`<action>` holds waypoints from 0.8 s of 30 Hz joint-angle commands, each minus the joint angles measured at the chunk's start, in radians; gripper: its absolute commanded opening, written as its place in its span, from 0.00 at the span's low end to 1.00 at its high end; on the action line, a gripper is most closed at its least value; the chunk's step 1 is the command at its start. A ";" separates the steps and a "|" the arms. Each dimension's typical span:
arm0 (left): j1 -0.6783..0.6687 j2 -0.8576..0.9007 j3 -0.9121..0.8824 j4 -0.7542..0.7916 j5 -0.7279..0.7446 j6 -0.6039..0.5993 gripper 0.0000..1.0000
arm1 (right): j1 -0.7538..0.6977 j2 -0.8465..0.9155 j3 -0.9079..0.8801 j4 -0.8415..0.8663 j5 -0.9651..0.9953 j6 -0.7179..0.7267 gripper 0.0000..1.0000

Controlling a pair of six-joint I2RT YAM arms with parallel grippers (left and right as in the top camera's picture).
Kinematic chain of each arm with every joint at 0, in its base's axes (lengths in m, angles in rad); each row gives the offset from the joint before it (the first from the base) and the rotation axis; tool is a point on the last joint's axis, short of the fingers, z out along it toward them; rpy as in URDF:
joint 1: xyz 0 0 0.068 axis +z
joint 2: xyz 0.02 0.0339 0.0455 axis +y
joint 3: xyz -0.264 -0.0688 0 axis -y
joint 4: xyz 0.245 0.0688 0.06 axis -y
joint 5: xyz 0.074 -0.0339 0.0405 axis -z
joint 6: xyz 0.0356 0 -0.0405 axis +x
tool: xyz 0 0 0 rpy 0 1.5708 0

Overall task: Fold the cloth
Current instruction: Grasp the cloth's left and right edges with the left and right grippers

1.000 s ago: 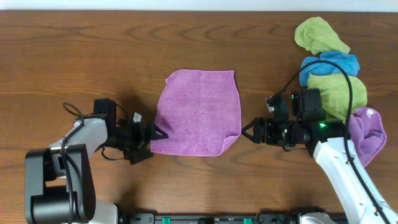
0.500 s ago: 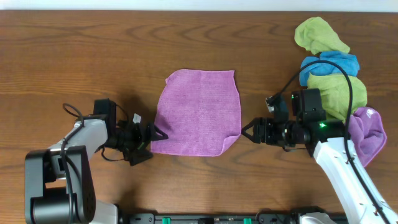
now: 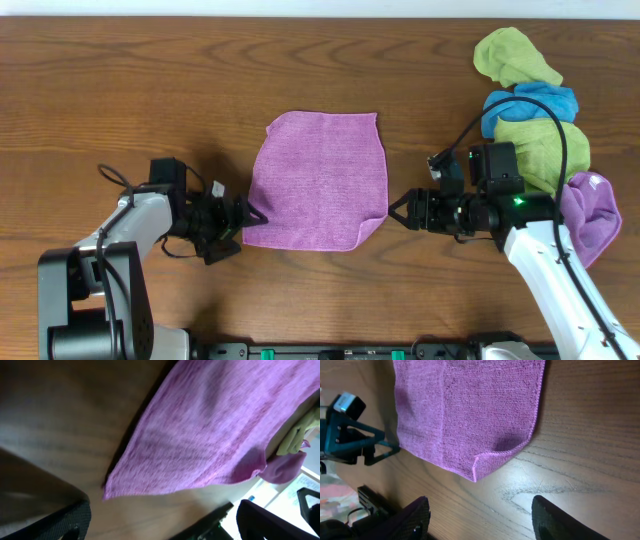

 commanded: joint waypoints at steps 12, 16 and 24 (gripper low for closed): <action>0.005 -0.053 0.144 -0.100 -0.249 0.132 0.95 | -0.007 -0.011 -0.006 0.003 -0.018 0.010 0.64; 0.003 -0.045 0.143 -0.086 -0.246 0.128 0.95 | -0.007 -0.011 -0.006 0.005 -0.017 0.010 0.64; 0.003 -0.034 0.125 -0.046 -0.220 0.110 0.96 | -0.007 -0.011 -0.006 0.007 -0.018 0.010 0.64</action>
